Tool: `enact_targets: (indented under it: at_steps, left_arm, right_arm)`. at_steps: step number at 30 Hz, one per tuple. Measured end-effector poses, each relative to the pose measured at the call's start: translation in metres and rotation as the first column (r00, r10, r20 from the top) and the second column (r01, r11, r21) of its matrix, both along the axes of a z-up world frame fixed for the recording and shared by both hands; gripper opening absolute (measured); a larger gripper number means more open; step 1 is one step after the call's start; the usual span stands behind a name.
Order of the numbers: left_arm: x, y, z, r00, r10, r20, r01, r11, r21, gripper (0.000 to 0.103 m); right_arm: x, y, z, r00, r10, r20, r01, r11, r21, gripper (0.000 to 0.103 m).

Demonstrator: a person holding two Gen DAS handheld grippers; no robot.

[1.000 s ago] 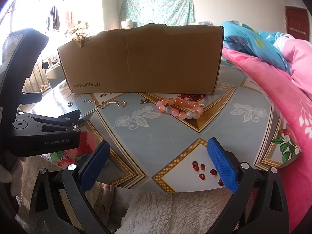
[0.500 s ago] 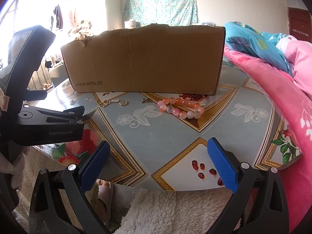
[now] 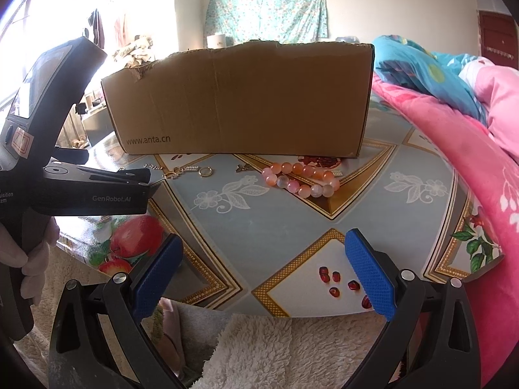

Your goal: Organize jewelry

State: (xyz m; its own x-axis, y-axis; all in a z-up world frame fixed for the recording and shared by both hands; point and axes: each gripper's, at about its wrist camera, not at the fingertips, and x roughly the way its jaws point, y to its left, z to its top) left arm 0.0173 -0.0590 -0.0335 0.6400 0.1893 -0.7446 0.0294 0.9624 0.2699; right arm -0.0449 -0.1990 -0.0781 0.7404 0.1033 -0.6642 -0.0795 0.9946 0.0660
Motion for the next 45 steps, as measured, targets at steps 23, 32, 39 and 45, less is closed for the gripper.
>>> enact_targets:
  at_steps: [23, 32, 39, 45]
  left_arm:
    - [0.018, 0.015, 0.001, 0.992, 0.019, -0.121, -0.031, 0.995, -0.097, 0.099]
    - [0.025, 0.014, 0.000, 0.989, 0.026, -0.147, -0.043, 0.993, -0.108, 0.099]
    - [0.027, 0.016, 0.001, 0.987, 0.013, -0.158, -0.033, 0.992, -0.123, 0.099]
    - [0.032, 0.018, 0.002, 0.986, -0.007, -0.169, -0.014, 0.993, -0.119, 0.099]
  right_arm:
    - [0.003, 0.000, 0.000, 1.000, 0.015, -0.013, -0.015, 1.000, -0.001, 0.095]
    - [0.002, 0.002, 0.000, 1.000, 0.010, -0.019, -0.010, 1.000, -0.008, 0.095]
    - [-0.001, 0.005, -0.002, 1.000, 0.020, -0.023, -0.021, 0.999, -0.041, 0.095]
    - [-0.004, 0.007, -0.002, 0.999, 0.035, -0.027, -0.037, 0.998, -0.054, 0.095]
